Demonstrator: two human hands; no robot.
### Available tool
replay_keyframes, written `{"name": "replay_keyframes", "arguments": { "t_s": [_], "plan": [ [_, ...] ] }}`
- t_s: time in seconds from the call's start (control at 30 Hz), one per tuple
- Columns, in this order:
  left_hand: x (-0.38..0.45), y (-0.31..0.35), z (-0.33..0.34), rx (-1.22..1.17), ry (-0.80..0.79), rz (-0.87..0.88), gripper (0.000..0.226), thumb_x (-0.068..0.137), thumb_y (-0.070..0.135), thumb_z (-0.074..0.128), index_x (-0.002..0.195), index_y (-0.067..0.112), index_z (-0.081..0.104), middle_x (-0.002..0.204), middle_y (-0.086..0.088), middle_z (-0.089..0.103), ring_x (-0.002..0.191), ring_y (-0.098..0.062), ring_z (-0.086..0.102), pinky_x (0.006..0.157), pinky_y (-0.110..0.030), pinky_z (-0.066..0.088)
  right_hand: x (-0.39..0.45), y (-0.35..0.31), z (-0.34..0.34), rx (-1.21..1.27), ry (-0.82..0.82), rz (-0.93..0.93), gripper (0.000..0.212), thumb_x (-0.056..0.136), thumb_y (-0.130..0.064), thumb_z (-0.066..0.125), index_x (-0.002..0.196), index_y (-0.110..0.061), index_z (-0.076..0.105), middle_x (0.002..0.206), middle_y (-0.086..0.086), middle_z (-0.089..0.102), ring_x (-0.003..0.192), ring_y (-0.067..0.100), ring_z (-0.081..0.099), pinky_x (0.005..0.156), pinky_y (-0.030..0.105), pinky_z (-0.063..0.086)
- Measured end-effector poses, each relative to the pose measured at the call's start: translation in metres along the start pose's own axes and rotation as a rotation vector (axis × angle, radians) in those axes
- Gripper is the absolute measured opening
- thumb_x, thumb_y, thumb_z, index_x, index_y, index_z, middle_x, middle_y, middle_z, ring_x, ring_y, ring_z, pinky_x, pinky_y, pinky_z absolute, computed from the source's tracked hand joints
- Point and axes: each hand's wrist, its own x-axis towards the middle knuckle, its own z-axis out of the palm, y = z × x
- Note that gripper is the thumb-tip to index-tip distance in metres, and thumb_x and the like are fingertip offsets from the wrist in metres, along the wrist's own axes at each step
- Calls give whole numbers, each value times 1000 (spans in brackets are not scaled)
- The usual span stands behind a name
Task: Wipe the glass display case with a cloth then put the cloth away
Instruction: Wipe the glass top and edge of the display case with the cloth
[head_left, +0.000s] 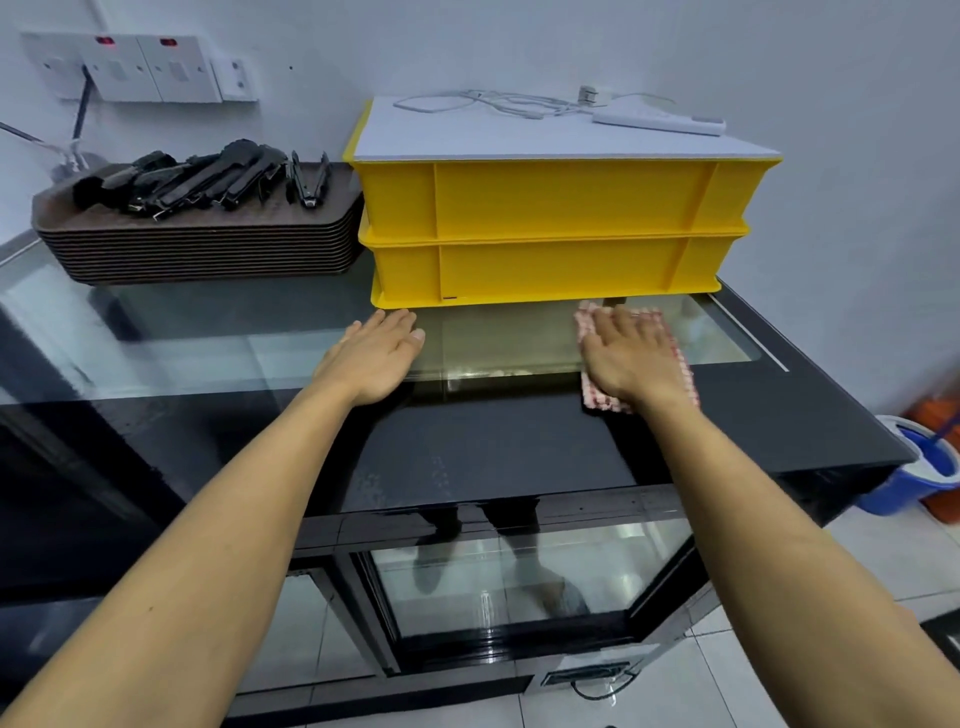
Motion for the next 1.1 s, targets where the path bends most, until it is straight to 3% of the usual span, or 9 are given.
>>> {"name": "replay_keyframes", "arguments": {
  "t_s": [0.1, 0.33, 0.43, 0.53, 0.67, 0.8, 0.9, 1.0, 1.1],
  "plan": [
    [2, 1, 2, 11, -9, 2, 63, 112, 50, 12, 167, 22, 13, 175, 6, 6, 161, -15, 0, 130, -41, 0, -21, -39, 9, 40, 39, 105, 69, 107, -47, 4, 166, -16, 19, 172, 18, 18, 158, 39, 17, 128, 54, 9],
    [1, -3, 0, 15, -25, 13, 61, 112, 48, 15, 167, 22, 12, 175, 6, 5, 161, -16, 0, 130, -41, 0, -106, -91, 26, -18, -38, -515, 68, 104, -47, 3, 168, -25, 15, 175, 2, 11, 161, 25, 5, 130, 45, -4],
    [-1, 0, 0, 11, -16, 1, 62, 112, 50, 12, 168, 23, 11, 175, 8, 3, 161, -15, -1, 130, -39, -1, -62, 9, 10, -124, 103, -235, 78, 99, -48, -16, 166, -25, 16, 171, 7, 25, 156, 30, 24, 127, 53, 11],
    [0, 0, 3, 23, -13, 5, 63, 112, 50, 11, 168, 22, 11, 175, 8, 3, 161, -16, -1, 130, -40, -1, -48, 38, -7, 30, 48, 191, 67, 106, -48, 2, 168, -24, 11, 174, 12, 10, 160, 36, 11, 130, 52, 3],
    [5, -3, 3, 29, -19, 19, 63, 111, 49, 11, 168, 22, 10, 175, 7, 5, 161, -16, 0, 131, -43, 1, -87, -73, 27, 15, 81, -187, 74, 100, -39, -7, 166, -13, 13, 170, 20, 23, 156, 40, 19, 126, 58, 11],
    [3, -4, 3, 37, -36, 9, 61, 112, 48, 11, 167, 23, 8, 175, 8, 2, 161, -15, -2, 131, -41, 0, -130, -112, 24, 70, -77, -446, 63, 110, -45, 14, 168, -24, 9, 175, 2, 0, 162, 25, -5, 130, 42, -8],
    [2, -2, 3, 34, -22, 12, 63, 111, 49, 11, 168, 23, 9, 175, 7, 3, 161, -16, -1, 131, -42, 1, -114, -39, 16, -78, 5, -404, 64, 108, -44, 5, 168, -23, 8, 175, 1, 1, 162, 21, -5, 128, 40, -13],
    [3, -3, 5, 25, -16, 8, 64, 110, 51, 10, 168, 22, 10, 175, 7, 4, 161, -17, 0, 131, -43, 1, -91, 30, -4, 53, 2, -12, 73, 100, -48, -2, 168, -23, 6, 176, 4, 4, 162, 23, 0, 130, 44, -6],
    [4, -2, 6, 26, -15, 5, 65, 110, 52, 10, 168, 22, 11, 175, 7, 4, 161, -17, 0, 131, -44, 1, -101, -1, 3, 50, 50, 35, 78, 96, -45, -6, 167, -15, 7, 174, 16, 11, 160, 35, 8, 129, 54, 6]
  ]
}}
